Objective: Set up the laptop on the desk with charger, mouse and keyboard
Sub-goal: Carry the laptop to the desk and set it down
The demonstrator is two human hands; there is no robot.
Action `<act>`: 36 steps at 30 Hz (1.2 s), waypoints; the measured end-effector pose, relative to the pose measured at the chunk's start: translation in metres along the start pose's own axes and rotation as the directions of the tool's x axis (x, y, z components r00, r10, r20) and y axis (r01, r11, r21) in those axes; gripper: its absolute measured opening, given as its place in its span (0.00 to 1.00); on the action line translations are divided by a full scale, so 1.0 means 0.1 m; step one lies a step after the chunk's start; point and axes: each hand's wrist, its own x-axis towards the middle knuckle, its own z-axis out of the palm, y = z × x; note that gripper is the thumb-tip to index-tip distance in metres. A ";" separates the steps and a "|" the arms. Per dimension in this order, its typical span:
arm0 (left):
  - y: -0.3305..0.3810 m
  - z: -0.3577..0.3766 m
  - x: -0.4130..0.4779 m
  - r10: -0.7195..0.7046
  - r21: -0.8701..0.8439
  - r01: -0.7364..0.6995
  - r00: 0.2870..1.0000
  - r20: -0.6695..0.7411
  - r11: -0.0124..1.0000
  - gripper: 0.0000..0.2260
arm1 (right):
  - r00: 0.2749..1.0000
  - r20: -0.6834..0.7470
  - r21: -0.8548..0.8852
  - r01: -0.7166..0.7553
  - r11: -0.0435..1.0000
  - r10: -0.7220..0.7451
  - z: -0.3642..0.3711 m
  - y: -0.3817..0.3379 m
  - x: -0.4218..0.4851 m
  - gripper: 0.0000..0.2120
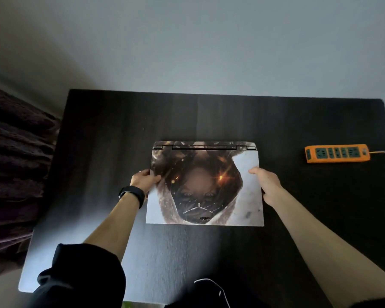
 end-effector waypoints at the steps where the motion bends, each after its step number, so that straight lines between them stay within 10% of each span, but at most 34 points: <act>1: -0.03 -0.02 0.02 -0.006 -0.001 0.006 1.000 -0.011 1.000 0.13 | 1.000 0.001 -0.004 0.017 1.000 -0.017 0.02 0.03 0.00 0.23; 5: -0.22 -0.10 0.17 0.000 0.058 0.003 0.998 -0.058 0.998 0.10 | 0.997 0.017 -0.020 0.082 0.996 -0.081 0.03 0.17 0.02 0.07; 17: -0.43 -0.07 0.34 0.010 0.096 -0.004 0.998 -0.069 0.995 0.27 | 0.985 -0.037 0.041 0.173 0.984 -0.171 -0.03 0.36 0.02 0.03; 30: -0.41 -0.04 -0.08 0.257 0.378 -0.207 0.963 -0.084 0.902 0.26 | 0.937 0.030 -0.168 0.349 0.922 -0.349 -0.15 0.68 0.05 0.31; 36: -0.86 -0.12 -0.52 0.336 0.498 -0.322 0.940 0.065 0.805 0.41 | 0.910 0.052 -0.347 0.402 0.847 -0.411 -0.03 1.05 -0.03 0.45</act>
